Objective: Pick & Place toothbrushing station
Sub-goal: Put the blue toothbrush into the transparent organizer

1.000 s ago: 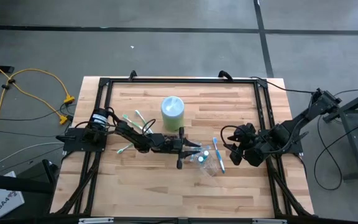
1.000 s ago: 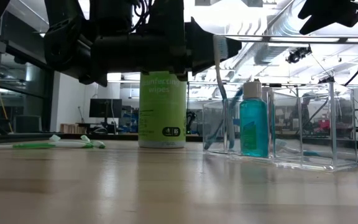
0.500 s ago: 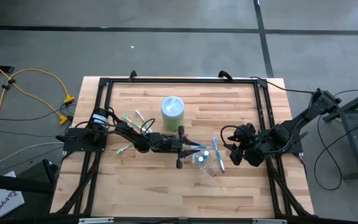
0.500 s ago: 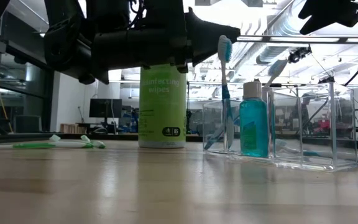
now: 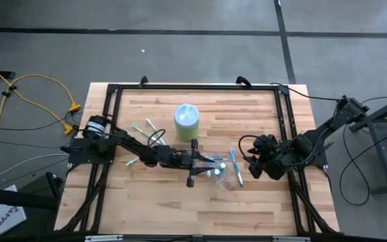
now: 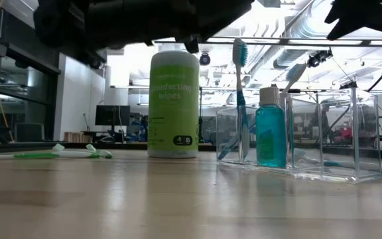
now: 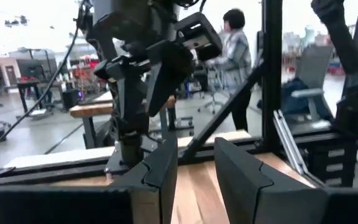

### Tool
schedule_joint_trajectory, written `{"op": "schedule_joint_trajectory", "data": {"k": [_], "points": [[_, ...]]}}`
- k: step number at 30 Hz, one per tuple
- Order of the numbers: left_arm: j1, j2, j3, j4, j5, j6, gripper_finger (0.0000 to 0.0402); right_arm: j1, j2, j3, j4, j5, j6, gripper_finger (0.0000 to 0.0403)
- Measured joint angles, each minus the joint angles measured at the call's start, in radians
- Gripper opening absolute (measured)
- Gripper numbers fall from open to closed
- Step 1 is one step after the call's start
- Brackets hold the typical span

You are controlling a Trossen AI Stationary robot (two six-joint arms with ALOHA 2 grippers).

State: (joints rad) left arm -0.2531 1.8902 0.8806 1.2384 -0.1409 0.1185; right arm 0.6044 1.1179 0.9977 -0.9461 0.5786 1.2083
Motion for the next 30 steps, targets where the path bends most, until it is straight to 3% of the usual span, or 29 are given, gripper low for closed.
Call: {"op": "schedule_joint_trajectory", "data": {"k": [9, 15, 18, 24, 30], "points": [[-0.051, -0.187, -0.002, -0.328, -0.082, 0.018, 0.0103, 0.000, 0.057, 0.000, -0.153, -0.035, 0.082, 0.0174], [-0.074, -0.258, -0.002, -0.473, -0.101, 0.011, 0.0103, 0.000, 0.089, -0.008, -0.157, -0.040, 0.029, 0.0174], [-0.084, -0.276, -0.002, -0.520, -0.105, 0.000, 0.0103, -0.010, 0.089, -0.057, -0.140, -0.096, 0.054, 0.0174], [-0.097, -0.277, -0.002, -0.541, -0.106, -0.003, 0.0103, -0.011, 0.073, -0.225, 0.006, -0.130, 0.094, 0.0174], [-0.095, -0.277, -0.002, -0.546, -0.106, -0.004, 0.0103, -0.021, 0.047, -0.359, 0.237, -0.174, -0.018, 0.0174]]}}
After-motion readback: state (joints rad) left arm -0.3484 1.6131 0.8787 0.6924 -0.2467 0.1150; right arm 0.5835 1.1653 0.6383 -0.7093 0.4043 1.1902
